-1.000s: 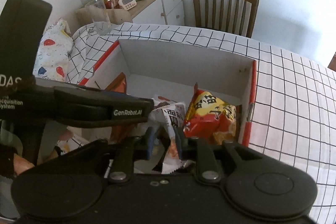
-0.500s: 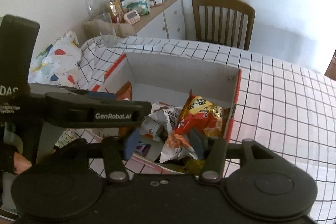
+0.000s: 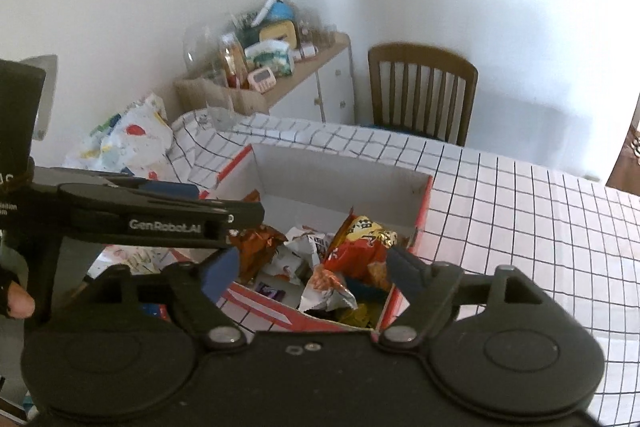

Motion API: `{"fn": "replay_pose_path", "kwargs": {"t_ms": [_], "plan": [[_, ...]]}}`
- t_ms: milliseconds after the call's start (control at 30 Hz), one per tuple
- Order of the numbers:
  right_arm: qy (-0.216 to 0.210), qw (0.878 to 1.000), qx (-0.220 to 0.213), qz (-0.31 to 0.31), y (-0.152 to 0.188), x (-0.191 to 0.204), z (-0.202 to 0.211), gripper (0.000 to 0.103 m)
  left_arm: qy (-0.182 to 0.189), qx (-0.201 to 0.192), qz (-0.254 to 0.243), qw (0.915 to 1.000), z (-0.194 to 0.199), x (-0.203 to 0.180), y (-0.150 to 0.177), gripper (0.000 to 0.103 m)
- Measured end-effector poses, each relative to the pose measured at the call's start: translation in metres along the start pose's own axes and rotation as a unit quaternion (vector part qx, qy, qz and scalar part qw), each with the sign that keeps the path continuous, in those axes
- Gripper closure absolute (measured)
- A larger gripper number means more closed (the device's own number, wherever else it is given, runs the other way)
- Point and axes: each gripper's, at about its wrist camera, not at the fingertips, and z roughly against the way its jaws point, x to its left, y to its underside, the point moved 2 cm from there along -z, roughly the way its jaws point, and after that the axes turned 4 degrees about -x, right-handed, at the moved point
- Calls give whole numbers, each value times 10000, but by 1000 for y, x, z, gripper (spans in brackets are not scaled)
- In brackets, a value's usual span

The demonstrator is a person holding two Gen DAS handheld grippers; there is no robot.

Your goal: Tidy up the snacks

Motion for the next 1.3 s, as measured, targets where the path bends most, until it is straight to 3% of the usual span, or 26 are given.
{"fn": "replay_pose_path", "kwargs": {"t_ms": [300,433,633,1300], "plan": [[122,9980,-613,-45,4,-9,37,1,-41,-130,-23,9999,22,-3,9,16],[219,9966,-789,-17,7,-11,50,0,-41,-269,53,9996,33,-2,11,1],[318,9949,-961,-21,14,-10,62,0,-97,-345,73,9993,48,-4,13,1],[506,9938,-969,-200,32,-12,81,0,-197,-370,-56,9991,68,-20,18,1]]}}
